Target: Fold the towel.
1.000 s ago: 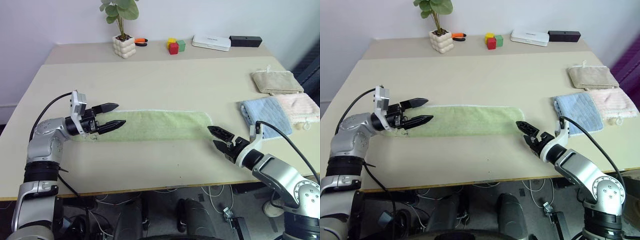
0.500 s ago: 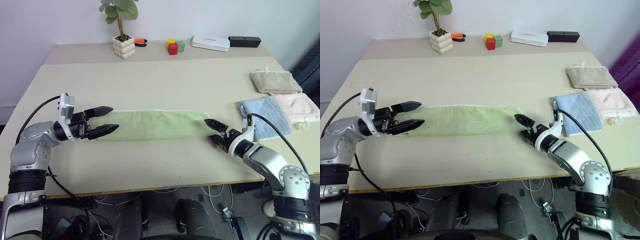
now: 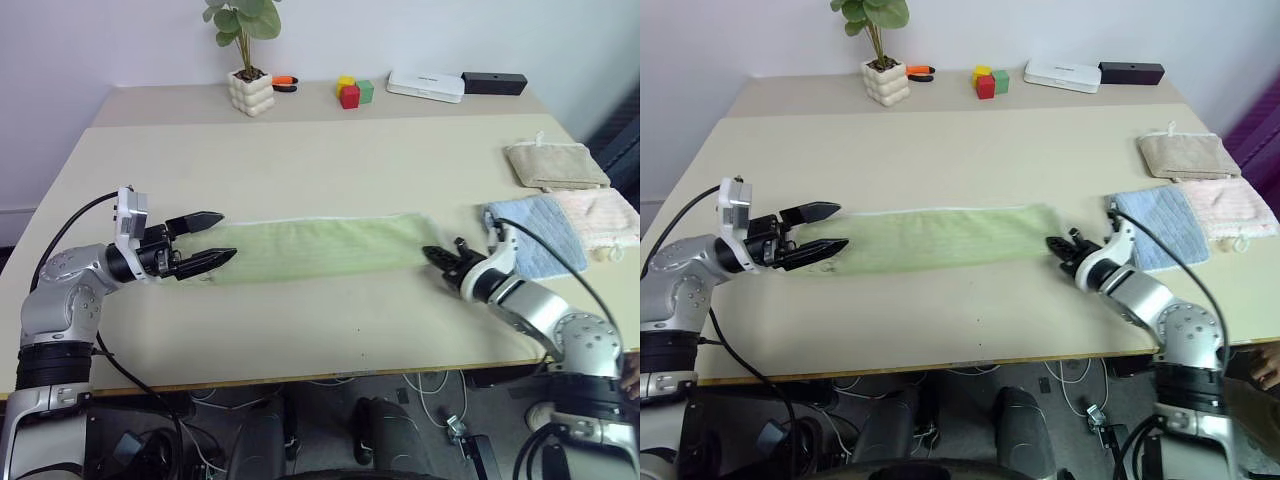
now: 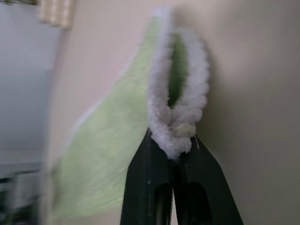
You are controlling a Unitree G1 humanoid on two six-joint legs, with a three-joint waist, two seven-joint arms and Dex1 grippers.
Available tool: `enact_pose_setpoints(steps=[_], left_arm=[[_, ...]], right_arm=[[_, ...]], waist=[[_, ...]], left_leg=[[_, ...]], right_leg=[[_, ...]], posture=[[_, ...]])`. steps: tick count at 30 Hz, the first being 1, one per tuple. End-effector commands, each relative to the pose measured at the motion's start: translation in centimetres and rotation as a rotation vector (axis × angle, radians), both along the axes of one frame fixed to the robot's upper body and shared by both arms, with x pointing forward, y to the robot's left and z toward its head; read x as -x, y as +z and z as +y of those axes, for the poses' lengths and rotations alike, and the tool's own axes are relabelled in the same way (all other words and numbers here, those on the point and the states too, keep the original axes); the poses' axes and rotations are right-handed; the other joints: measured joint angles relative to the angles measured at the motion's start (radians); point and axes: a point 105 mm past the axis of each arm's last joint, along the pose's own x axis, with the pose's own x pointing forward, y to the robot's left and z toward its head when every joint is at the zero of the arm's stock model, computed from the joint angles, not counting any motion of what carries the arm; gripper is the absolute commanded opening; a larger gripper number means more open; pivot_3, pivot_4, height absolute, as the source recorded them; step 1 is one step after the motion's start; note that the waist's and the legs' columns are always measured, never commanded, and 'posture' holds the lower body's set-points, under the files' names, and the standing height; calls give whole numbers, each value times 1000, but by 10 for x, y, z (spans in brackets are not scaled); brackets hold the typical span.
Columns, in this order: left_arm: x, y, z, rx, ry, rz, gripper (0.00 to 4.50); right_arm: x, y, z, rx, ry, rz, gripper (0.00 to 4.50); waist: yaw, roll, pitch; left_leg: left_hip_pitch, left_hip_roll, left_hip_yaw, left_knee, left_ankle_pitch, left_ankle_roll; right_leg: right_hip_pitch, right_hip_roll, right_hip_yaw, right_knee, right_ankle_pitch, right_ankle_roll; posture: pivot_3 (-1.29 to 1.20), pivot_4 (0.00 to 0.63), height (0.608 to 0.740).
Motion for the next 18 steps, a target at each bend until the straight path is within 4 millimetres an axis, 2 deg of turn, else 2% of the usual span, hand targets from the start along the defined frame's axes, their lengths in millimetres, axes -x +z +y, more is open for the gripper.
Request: enact_pose_setpoints(steps=[1,4,8,12,14,18], left_arm=[[-2,8,-2,12,-13,-49,4500],[-7,6,-5,17,-15,-56,4500],[-9,3,-8,29,-15,-62,4500],[-10,2,-8,28,-13,-67,4500],[-11,4,-7,24,-10,-75,4500],[-11,7,-6,23,-4,-92,4500]], right_arm=[[-1,22,-31,155,-6,-71,25],[1,29,-43,329,37,-86,25],[1,46,-33,672,194,-181,25],[-2,69,-8,759,305,-301,25],[-2,76,13,809,396,-360,25],[2,73,45,874,533,-416,25]], waist=[[-1,0,0],[-3,0,0],[-7,1,0],[-6,0,0],[-4,0,1],[-1,-1,1]], left_leg=[[0,0,0,0,0,0],[0,-1,1,-1,0,0],[0,0,1,-2,0,0],[0,0,2,-2,0,0],[0,0,2,-2,0,0],[0,0,2,-2,0,0]], right_leg=[[0,0,0,0,0,0],[-1,1,0,0,0,1],[-1,1,0,0,1,3],[-2,1,0,0,2,3],[-2,1,0,0,2,3],[-2,1,0,-1,0,1]], posture=[[0,150,740],[0,150,740],[0,150,740],[0,150,740],[0,150,740],[0,150,740]])
